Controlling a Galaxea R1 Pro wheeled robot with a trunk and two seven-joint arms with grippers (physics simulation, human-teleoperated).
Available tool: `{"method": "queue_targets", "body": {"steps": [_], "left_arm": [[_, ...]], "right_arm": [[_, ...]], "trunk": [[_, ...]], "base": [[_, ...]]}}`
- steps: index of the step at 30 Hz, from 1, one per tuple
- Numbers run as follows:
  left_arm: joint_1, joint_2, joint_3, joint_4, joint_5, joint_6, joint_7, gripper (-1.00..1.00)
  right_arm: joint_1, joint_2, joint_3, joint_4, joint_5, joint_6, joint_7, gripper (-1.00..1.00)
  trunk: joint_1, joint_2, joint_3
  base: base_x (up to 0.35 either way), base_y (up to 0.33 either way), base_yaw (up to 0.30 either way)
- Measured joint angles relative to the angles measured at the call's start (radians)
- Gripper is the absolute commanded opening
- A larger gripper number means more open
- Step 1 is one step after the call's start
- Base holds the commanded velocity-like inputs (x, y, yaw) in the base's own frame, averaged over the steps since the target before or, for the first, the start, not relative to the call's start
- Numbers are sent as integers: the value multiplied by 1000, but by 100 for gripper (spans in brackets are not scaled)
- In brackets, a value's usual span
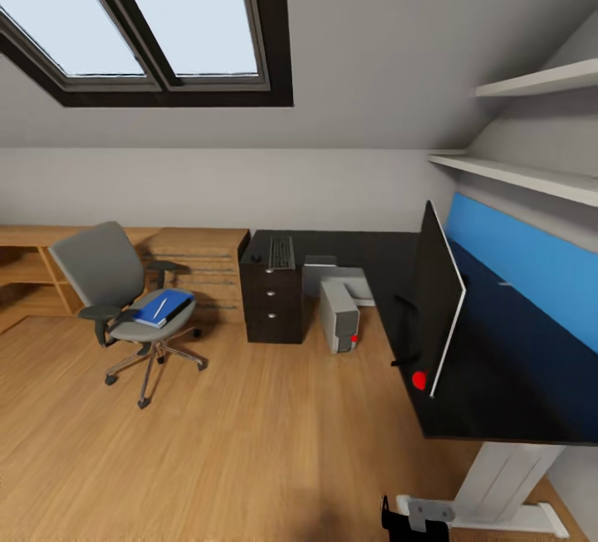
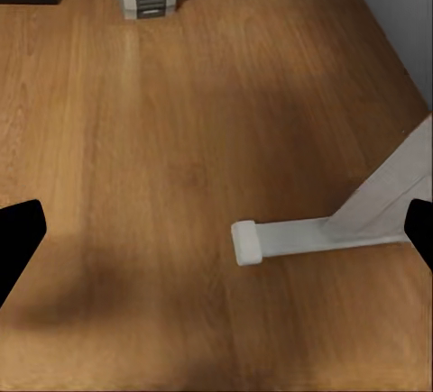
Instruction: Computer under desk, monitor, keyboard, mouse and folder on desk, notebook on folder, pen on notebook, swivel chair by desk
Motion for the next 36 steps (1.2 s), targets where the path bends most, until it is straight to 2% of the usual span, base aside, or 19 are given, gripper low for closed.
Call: {"method": "queue_targets", "body": {"steps": [10,21,28,36], "left_arm": [[0,0,0,0,2,9,-1,100],[-1,1,0,0,2,9,-1,100],[-2,-1,0,0,1,5,1,100],[-1,0,1,0,0,3,2,100]], "right_arm": [[0,0,-1,-1,-2,0,0,100],[0,-3,-2,-1,-3,0,-1,100],[0,-6,-5,-1,-5,-37,-2,100],[1,-11,-7,1,-13,-170,-9,100]], "trunk": [[-39,70,32],[-81,147,75],[-81,148,81],[-81,148,83]], "base": [[-231,-183,-14],[-29,-23,-201],[-2,-2,-258],[0,0,-139]]}}
